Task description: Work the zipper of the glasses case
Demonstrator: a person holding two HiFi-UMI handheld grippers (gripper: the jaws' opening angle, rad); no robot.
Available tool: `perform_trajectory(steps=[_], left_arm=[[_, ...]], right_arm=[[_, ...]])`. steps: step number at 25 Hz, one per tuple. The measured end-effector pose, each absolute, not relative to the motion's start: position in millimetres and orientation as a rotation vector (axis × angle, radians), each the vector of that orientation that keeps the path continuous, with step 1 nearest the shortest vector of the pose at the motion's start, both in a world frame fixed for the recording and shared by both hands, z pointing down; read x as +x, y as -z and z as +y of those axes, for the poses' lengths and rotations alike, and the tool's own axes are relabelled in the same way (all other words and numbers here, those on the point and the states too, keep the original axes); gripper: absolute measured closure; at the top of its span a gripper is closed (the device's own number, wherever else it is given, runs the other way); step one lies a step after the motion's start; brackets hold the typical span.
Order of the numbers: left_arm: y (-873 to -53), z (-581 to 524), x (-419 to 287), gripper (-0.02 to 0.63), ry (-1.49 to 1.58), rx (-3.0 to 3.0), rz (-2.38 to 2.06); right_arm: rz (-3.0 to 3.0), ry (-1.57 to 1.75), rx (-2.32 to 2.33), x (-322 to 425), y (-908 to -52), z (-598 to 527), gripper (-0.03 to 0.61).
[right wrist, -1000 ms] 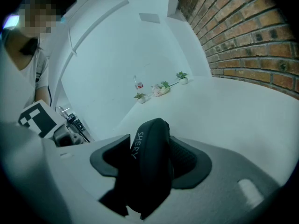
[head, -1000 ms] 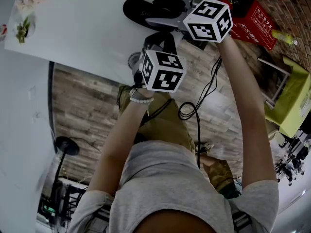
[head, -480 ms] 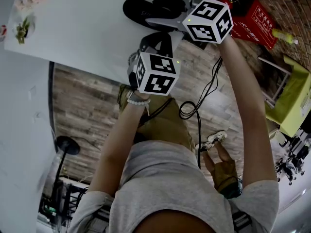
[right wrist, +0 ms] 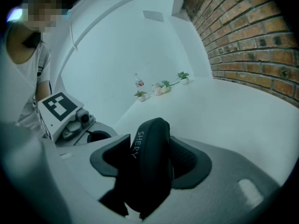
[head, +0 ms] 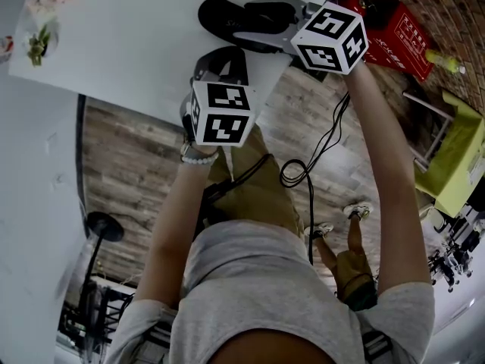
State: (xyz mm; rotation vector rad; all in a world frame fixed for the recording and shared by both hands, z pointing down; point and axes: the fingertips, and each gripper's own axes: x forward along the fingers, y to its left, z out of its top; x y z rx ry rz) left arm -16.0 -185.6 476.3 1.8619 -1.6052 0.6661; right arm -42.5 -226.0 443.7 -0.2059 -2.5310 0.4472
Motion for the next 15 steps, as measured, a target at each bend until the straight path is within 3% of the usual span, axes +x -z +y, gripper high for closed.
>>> perform_trajectory(steps=[15], left_arm=[[-478.8, -207.6, -105.9, 0.591, -0.771, 1.831, -1.76]], right_arm=[[-2.518, -0.411, -0.196, -45.9, -445.3, -224.0, 0.316]])
